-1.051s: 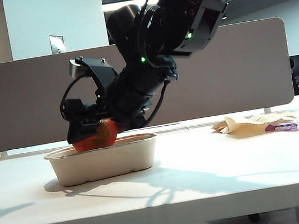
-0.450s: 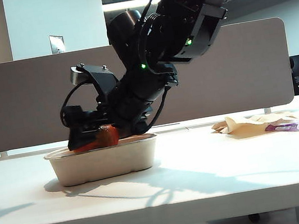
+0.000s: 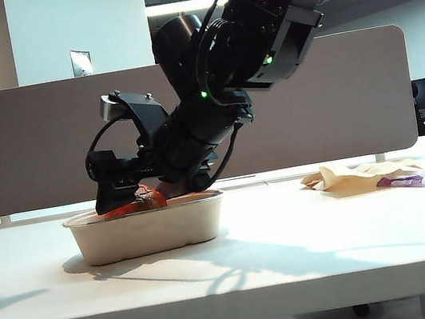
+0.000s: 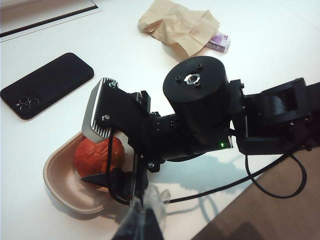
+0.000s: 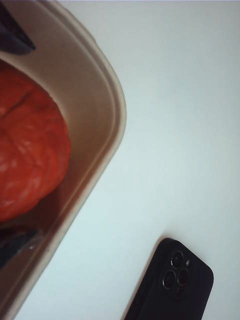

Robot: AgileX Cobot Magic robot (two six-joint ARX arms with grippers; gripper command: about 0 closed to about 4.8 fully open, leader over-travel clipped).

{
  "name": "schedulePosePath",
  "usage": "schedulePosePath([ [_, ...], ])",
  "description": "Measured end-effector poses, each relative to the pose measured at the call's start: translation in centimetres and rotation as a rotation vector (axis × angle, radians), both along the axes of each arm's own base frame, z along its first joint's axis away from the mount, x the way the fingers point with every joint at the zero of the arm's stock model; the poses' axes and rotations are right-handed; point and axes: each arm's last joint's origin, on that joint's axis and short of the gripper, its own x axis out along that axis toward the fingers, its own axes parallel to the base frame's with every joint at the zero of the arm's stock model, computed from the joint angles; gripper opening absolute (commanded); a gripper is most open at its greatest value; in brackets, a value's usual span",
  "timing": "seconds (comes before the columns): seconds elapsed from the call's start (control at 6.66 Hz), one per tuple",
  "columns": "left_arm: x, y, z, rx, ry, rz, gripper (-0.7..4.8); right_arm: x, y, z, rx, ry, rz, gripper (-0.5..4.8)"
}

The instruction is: Pick up the orange and place it into the paper lunchbox.

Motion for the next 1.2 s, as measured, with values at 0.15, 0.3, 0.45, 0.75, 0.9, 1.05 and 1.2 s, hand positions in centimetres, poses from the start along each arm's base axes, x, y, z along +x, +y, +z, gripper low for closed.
schedulePosePath([
  [0.15, 0.0, 0.0, 0.0, 0.0, 0.0, 0.0, -0.05, -0.5, -0.4, 1.5, -0.004, 0.019, 0.018, 4.79],
  [0.3, 0.0, 0.0, 0.0, 0.002, 0.003, 0.0, -0.05, -1.7, -1.5, 8.4, 0.088, -0.105, 0.022, -0.31],
  [0.45, -0.1, 0.0, -0.1, 0.006, 0.007, -0.001, -0.05, -3.2, -3.0, 10.6, 0.019, -0.061, -0.022, -0.07],
  [0.75, -1.8, 1.0, -0.4, 0.086, 0.054, -0.011, -0.05, -17.5, -17.1, 15.8, -0.204, 0.103, -0.209, 0.29],
  [0.9, -4.7, 2.6, -10.0, 0.005, -0.13, 0.026, -0.05, -20.8, -21.8, 11.3, -0.039, -0.144, -0.723, 0.32],
  [1.05, -5.3, 3.0, -12.3, -0.041, -0.171, 0.08, -0.05, -20.8, -21.9, 11.3, -0.04, -0.147, -0.733, 0.32],
  [1.2, -5.6, 3.3, -14.5, -0.107, -0.232, 0.15, -0.05, -20.8, -21.9, 11.3, -0.04, -0.146, -0.733, 0.32],
])
